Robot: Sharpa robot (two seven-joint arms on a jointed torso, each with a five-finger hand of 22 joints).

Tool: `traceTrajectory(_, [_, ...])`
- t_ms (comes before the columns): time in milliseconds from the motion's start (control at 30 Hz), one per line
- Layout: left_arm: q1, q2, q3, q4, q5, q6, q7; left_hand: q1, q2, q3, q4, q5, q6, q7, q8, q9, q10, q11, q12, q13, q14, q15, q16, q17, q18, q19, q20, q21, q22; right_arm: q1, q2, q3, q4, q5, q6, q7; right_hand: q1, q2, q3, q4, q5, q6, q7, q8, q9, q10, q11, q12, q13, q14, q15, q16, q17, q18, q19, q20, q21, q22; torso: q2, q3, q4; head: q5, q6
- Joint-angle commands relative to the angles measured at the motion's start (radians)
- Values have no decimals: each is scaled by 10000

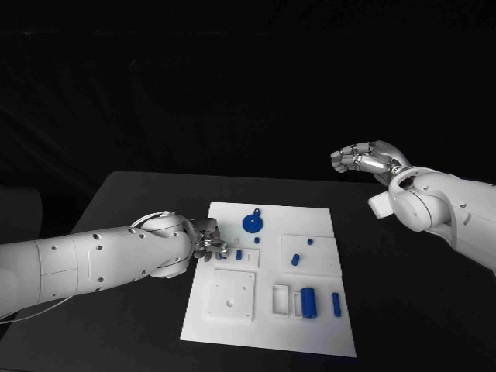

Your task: Assemble the parts on the task board

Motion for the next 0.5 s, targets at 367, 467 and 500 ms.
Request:
traceTrajectory(367, [-22, 134, -14, 148, -162, 313, 35, -257, 136, -39, 96, 73, 694, -501, 469, 29, 431, -273, 510, 457, 216, -113, 497, 301, 260, 177, -778, 381, 224, -2, 5, 3, 18, -36, 164, 56, -20, 84, -42, 17, 146, 68, 125, 34, -18, 96, -10, -70, -14, -57, -5, 56, -44, -156, -28, 22, -69, 31, -2, -4, -5, -28, -19])
traceTrajectory(467, [-22, 163, -14, 142, -162, 366, 40, -353, 215, -37, 50, 127, 701, -521, 553, 31, 421, -284, 599, 536, 217, -123, 572, 347, 267, 164, -788, 444, 223, -2, 6, 3, 21, -54, 169, 60, -11, 87, -35, 17, 195, 69, 124, 35, -21, 99, -11, -71, -14, -58, -5, 64, -57, -154, -22, 22, -82, 43, -2, 0, -3, -33, -14])
traceTrajectory(500, [-22, 173, -14, 141, -162, 389, 41, -377, 238, -35, 41, 140, 704, -526, 576, 32, 419, -287, 622, 556, 217, -126, 590, 357, 269, 160, -791, 460, 222, -2, 4, 3, 22, -54, 171, 59, -8, 87, -33, 16, 206, 69, 124, 36, -22, 99, -11, -71, -14, -59, -5, 66, -60, -154, -21, 22, -85, 46, -4, 2, 0, -34, -12])
